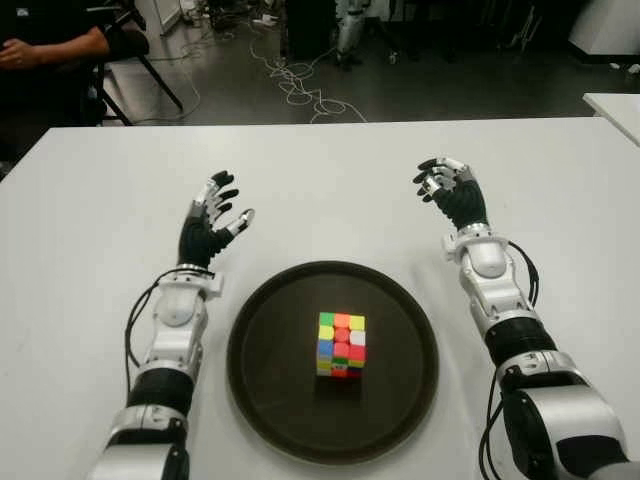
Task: Pick up the Rubik's Cube and put it in the plate
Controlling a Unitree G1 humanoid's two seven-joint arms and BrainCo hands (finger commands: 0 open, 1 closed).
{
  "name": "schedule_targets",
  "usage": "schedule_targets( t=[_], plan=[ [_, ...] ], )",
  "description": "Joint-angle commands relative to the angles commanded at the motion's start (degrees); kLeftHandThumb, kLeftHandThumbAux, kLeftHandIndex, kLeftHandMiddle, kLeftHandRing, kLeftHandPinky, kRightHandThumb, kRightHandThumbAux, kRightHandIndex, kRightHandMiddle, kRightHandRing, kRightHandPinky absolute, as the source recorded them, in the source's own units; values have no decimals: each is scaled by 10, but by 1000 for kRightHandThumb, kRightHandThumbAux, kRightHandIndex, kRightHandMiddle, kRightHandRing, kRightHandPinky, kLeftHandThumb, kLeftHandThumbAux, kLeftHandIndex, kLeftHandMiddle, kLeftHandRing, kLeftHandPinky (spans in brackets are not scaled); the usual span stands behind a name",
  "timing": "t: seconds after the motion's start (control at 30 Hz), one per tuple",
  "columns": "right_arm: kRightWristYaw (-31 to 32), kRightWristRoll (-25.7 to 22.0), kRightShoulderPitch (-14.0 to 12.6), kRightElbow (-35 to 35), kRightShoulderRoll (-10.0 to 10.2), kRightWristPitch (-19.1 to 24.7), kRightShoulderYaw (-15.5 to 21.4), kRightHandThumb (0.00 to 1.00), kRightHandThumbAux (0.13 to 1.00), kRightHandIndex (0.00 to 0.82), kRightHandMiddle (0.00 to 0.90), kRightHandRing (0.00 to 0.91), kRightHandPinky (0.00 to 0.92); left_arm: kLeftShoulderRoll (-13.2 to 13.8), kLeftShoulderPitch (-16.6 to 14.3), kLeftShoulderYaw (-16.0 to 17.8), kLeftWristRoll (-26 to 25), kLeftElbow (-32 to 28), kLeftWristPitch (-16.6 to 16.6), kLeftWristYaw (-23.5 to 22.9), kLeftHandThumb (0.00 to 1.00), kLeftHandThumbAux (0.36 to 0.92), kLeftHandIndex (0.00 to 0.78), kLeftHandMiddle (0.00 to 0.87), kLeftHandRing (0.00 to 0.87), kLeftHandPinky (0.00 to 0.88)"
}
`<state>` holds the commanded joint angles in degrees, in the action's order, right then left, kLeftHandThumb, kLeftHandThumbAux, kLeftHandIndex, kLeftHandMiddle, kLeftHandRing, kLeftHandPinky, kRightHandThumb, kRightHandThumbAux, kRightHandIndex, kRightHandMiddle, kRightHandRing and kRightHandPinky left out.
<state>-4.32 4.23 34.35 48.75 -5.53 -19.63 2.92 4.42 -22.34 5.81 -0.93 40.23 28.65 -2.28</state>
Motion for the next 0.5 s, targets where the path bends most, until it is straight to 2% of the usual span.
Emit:
schedule_targets(
  t=[0.5],
  plan=[
    [-17,3,0,5,3,-12,1,692,723,426,537,543,549,1,1,-1,-2,2,7,-1,92,790,115,148,141,133]
  ],
)
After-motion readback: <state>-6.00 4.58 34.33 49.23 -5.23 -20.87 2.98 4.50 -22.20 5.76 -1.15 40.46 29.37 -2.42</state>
